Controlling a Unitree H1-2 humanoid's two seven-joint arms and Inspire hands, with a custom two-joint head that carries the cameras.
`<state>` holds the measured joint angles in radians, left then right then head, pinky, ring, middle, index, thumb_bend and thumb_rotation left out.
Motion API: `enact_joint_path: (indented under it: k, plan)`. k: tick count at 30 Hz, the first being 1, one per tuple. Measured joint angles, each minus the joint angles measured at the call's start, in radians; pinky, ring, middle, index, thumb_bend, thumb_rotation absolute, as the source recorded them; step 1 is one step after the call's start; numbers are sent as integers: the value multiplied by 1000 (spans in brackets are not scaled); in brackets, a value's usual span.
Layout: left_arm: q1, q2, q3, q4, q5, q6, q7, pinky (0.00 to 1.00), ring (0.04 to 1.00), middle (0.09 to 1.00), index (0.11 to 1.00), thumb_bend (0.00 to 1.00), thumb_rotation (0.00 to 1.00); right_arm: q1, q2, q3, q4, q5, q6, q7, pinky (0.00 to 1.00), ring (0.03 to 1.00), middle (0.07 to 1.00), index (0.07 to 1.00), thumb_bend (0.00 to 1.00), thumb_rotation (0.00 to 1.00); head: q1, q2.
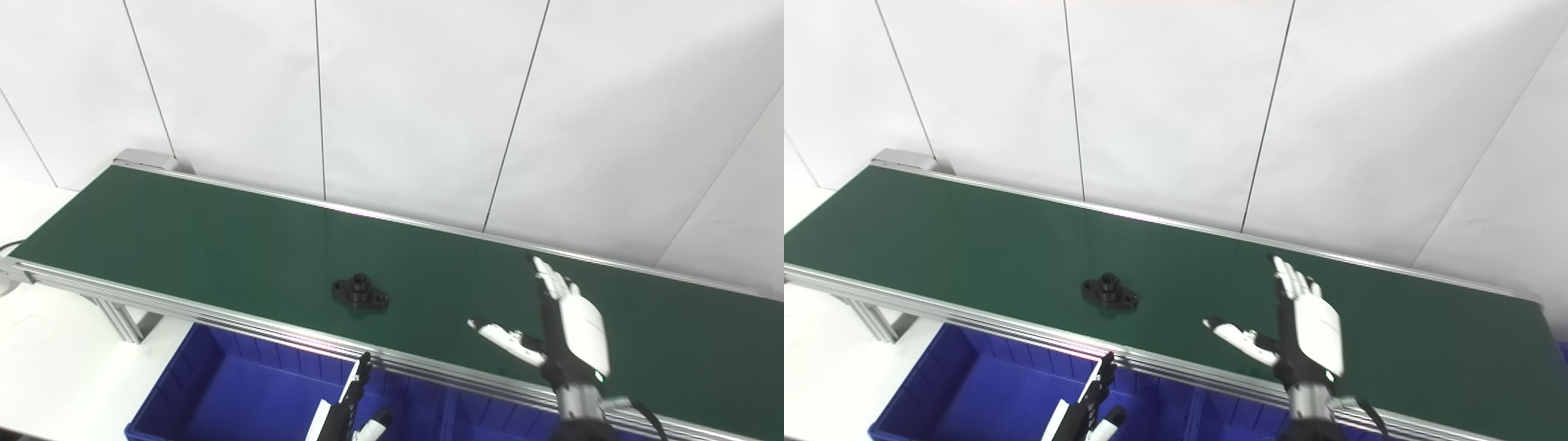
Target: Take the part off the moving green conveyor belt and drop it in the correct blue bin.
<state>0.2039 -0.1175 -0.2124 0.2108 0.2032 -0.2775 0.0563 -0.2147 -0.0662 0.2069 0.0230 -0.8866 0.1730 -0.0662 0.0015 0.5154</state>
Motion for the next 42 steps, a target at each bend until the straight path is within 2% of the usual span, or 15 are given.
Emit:
enact_joint_path:
  k: [4, 9, 13, 15, 20, 25, 35, 42]
  plan:
    - [1, 1, -4, -14, 0, 2, -7, 1000, 1000, 1000, 1000, 708, 866, -62, -30, 65, 79, -80, 23, 14, 934, 896, 887, 909, 981, 716, 0, 2]
    - [2, 1, -7, -23, 0, 3, -12, 1000, 1000, 1000, 1000, 705, 851, -140, -33, 102, 153, -104, 45, 20, 825, 859, 875, 899, 1000, 694, 2, 8]
    - [7, 2, -7, -30, 0, 4, -15, 1000, 1000, 1000, 1000, 703, 848, -201, -27, 140, 196, -116, 83, 57, 732, 817, 863, 908, 1000, 658, -2, 15]
    - [12, 2, -7, -38, 0, 11, -17, 1000, 1000, 1000, 1000, 714, 858, -228, -27, 169, 221, -135, 97, 62, 670, 783, 835, 909, 1000, 643, -5, 21]
    - [18, 3, -12, -62, 1, 23, -22, 1000, 1000, 1000, 1000, 719, 864, -275, -42, 255, 285, -186, 109, 110, 622, 760, 824, 903, 1000, 624, 2, 31]
    - [30, 4, -17, -84, 0, 46, -34, 1000, 1000, 1000, 1000, 712, 869, -297, -40, 268, 326, -181, 123, 139, 558, 710, 789, 895, 1000, 622, 6, 38]
    - [49, 13, -37, -133, 0, 68, -42, 1000, 1000, 1000, 1000, 711, 871, -342, -9, 281, 371, -151, 135, 175, 556, 686, 788, 885, 1000, 594, 2, 58]
    - [59, 14, -39, -147, -2, 93, -43, 1000, 1000, 1000, 1000, 716, 855, -366, 2, 290, 470, -123, 135, 168, 540, 671, 779, 872, 1000, 624, 17, 66]
